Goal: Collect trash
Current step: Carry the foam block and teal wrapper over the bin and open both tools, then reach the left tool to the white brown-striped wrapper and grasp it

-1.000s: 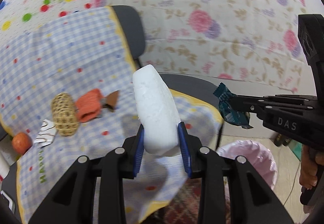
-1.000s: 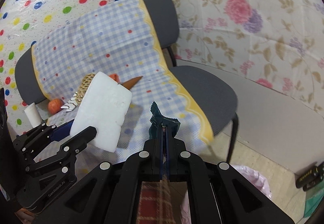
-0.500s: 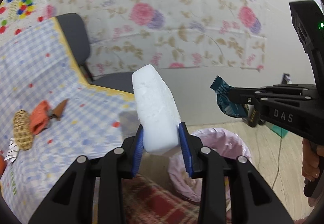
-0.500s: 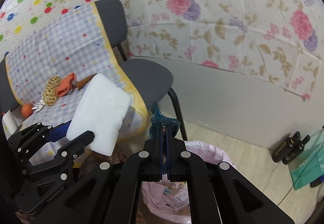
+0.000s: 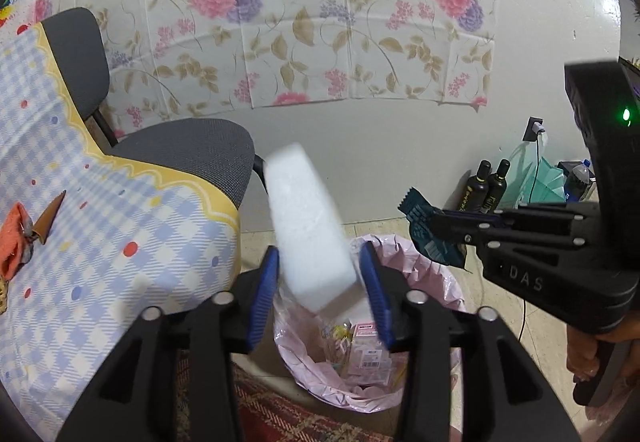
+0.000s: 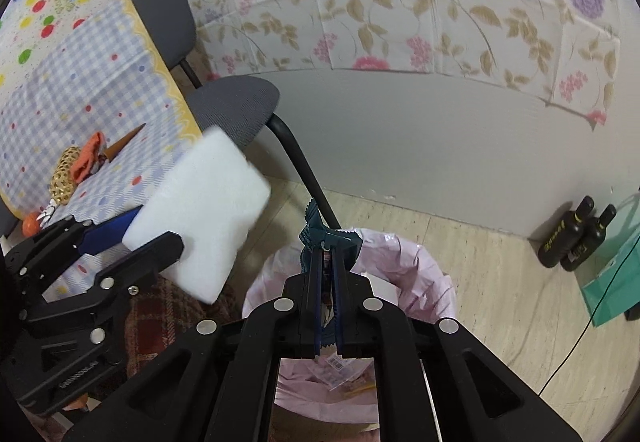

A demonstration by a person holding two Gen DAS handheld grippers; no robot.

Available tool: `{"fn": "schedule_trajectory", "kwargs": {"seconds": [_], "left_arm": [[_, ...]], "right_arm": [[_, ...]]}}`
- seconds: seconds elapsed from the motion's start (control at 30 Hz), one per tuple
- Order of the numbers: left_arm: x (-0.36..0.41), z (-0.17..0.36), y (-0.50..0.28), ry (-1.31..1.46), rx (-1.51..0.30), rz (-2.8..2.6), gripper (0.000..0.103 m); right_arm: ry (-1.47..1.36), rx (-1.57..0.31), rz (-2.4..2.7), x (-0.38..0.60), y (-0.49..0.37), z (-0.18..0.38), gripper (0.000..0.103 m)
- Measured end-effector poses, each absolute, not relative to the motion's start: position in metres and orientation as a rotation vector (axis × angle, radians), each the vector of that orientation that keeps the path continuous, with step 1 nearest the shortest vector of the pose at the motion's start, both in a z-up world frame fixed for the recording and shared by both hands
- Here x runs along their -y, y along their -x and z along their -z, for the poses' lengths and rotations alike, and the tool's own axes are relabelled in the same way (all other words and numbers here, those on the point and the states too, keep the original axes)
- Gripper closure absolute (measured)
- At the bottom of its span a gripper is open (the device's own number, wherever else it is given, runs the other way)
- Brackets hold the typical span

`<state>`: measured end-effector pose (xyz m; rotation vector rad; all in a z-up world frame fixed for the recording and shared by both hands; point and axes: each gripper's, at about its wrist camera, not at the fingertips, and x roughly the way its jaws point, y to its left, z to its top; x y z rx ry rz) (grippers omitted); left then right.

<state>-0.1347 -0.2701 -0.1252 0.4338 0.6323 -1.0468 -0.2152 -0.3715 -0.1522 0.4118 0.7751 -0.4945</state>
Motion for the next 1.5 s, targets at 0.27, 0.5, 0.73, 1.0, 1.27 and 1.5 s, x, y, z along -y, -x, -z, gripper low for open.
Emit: {"fn": "schedule_trajectory", "kwargs": {"seconds": [0.27,0.5,0.73,1.0,1.27,1.5], "left_arm": [[0.256,0.115,0.121,-0.369,-0.635,1.012,0.046],[0.222,0.091,0.097,-0.288,-0.604,0.888,0.039],[0.181,0.063,0.078,-0.255,-0.566,0.741,0.039],[0.123,0.044,0.058,-0.229,-0.553,0.550,0.027],[0.061,0.032,0.034,-0.182,-0.551,0.351,0.011],[0.012,0.030,0.008,-0.109,-0.576,0.209,0.011]], "right_arm": [[-0.438,-0.803,0.525,0.383,0.215,0.162,0.066],[-0.418,-0.739,0.528,0.380,0.218,0.131,0.054],[-0.346,-0.677,0.471,0.360,0.202,0.088,0.039],[-0.240,-0.644,0.312,0.317,0.150,0.057,0.016],[-0.121,-0.632,0.137,0.262,0.094,0.039,0.015],[-0.067,-0.618,0.033,0.224,0.050,0.034,0.016]]}}
